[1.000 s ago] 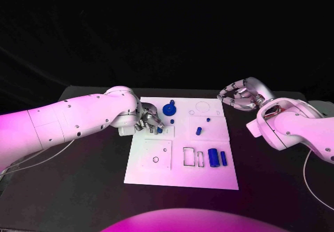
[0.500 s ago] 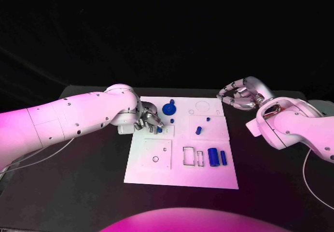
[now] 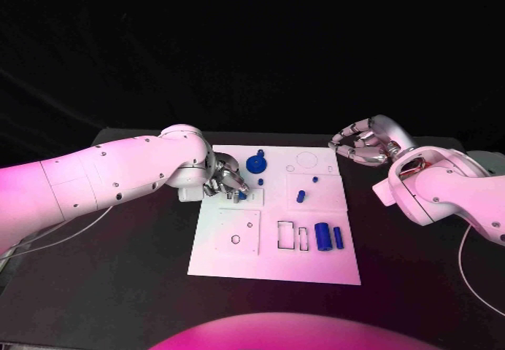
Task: Assemble the parts on the task board
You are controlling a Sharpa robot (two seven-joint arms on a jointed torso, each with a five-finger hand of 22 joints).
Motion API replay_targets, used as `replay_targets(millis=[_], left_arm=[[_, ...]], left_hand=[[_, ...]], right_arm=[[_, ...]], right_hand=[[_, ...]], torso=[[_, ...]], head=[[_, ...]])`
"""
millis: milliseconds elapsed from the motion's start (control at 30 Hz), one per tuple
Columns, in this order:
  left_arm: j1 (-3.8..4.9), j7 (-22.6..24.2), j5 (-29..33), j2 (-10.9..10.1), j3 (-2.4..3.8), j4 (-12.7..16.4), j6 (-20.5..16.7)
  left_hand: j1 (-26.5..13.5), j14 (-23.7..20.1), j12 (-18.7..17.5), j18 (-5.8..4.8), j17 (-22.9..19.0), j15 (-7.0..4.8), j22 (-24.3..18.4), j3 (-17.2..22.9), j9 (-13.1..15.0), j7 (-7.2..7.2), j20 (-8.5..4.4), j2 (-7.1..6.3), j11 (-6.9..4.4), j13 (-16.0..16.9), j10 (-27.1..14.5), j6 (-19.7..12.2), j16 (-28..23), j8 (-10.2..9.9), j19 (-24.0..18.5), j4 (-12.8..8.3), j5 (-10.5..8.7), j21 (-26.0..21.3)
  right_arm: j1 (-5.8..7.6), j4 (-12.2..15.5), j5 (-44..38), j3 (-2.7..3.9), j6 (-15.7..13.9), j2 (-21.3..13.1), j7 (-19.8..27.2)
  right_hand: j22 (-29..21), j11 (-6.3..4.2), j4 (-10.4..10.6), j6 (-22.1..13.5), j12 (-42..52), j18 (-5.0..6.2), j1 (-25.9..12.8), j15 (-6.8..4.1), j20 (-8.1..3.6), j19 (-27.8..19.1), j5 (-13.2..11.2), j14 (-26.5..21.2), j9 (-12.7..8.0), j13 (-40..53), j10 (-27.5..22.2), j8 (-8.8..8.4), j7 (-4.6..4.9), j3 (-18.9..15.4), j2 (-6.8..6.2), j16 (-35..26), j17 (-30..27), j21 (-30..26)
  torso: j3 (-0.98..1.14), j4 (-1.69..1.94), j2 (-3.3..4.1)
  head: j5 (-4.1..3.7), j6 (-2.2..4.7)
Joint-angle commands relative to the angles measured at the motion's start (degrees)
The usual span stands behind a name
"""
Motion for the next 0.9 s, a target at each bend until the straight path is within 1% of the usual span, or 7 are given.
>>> replay_targets(millis=[33,267,433,733,800,900], left_arm=[[0.06,0.45,2.41,0.15,0.00,-0.06,1.22],[0.19,0.52,3.62,0.45,0.02,-0.55,0.74],[0.37,0.45,3.53,0.67,0.02,-1.04,1.11],[0.50,0.30,2.41,0.82,0.02,-1.90,1.90],[0.51,0.23,2.11,0.85,0.01,-1.98,2.33],[0.51,0.12,1.87,0.93,0.01,-2.10,3.03]], left_hand=[[0.68,6.06,0.09,-0.35,15.05,-0.40,0.00,7.15,-0.10,-3.59,-0.04,0.29,-0.12,0.10,0.30,3.91,0.20,0.00,0.18,-7.50,0.39,0.28],[0.70,6.06,0.09,-0.35,15.05,-0.40,0.00,7.19,-0.11,-3.59,-0.04,0.31,-0.12,0.10,0.30,3.94,0.20,0.01,0.18,-7.51,0.41,0.28],[0.73,6.06,0.18,-0.37,15.05,-0.40,0.10,7.28,-0.13,-3.59,-0.04,0.33,-0.13,0.24,0.36,3.98,0.20,0.01,0.23,-7.54,0.46,0.32],[0.76,6.06,0.16,-0.38,15.05,-0.40,0.12,7.36,-0.16,-3.60,-0.04,0.32,-0.13,0.23,0.37,4.00,0.20,0.02,0.25,-7.60,0.49,0.33],[0.77,6.06,0.12,-0.39,15.05,-0.40,0.16,7.38,-0.16,-3.60,-0.04,0.31,-0.13,0.18,0.35,4.01,0.20,0.02,0.27,-7.62,0.50,0.34],[0.79,6.06,0.12,-0.38,15.05,-0.41,0.11,7.41,-0.18,-3.60,-0.04,0.27,-0.13,0.18,0.35,4.02,0.20,0.02,0.24,-7.67,0.51,0.33]], right_arm=[[-0.05,0.00,-0.46,0.00,0.13,0.04,0.44],[-0.07,-0.02,-0.46,0.00,0.12,0.04,0.44],[-0.08,0.00,-0.46,0.00,0.11,0.01,0.42],[-0.09,-0.04,-0.46,0.00,0.11,0.00,0.42],[-0.11,-0.06,-0.46,0.00,0.12,0.01,0.42],[-0.13,-0.06,-0.46,0.00,0.13,0.01,0.43]], right_hand=[[13.74,-0.33,0.03,-0.45,0.14,0.20,0.17,-0.36,-0.31,4.93,0.37,5.25,-0.05,5.74,0.16,0.30,-0.12,0.31,-0.62,-0.32,11.88,-0.16],[13.74,-0.33,0.03,-0.45,0.14,0.20,0.17,-0.36,-0.31,4.93,0.37,5.25,-0.05,5.74,0.16,0.30,-0.12,0.31,-0.62,-0.32,11.88,-0.16],[13.74,-0.33,0.03,-0.45,0.14,0.20,0.17,-0.36,-0.31,4.93,0.37,5.25,-0.05,5.74,0.16,0.30,-0.12,0.31,-0.62,-0.32,11.88,-0.16],[13.74,-0.33,0.03,-0.45,0.14,0.20,0.17,-0.36,-0.31,4.93,0.37,5.25,-0.05,5.74,0.16,0.30,-0.12,0.31,-0.62,-0.32,11.88,-0.16],[13.74,-0.33,0.03,-0.45,0.14,0.20,0.17,-0.36,-0.31,4.93,0.37,5.25,-0.05,5.74,0.16,0.30,-0.12,0.31,-0.62,-0.32,11.88,-0.16],[13.74,-0.33,0.03,-0.45,0.14,0.20,0.17,-0.36,-0.31,4.93,0.37,5.25,-0.05,5.74,0.16,0.30,-0.12,0.31,-0.62,-0.32,11.88,-0.16]], torso=[[0.01,-0.03,0.00],[0.02,-0.02,0.01],[0.04,-0.06,0.02],[0.06,0.01,0.01],[0.01,-0.02,-0.01],[0.00,-0.02,0.00]], head=[[0.03,-0.03],[-0.06,0.00],[0.04,0.03],[0.02,0.00],[0.03,-0.06],[0.03,-0.09]])
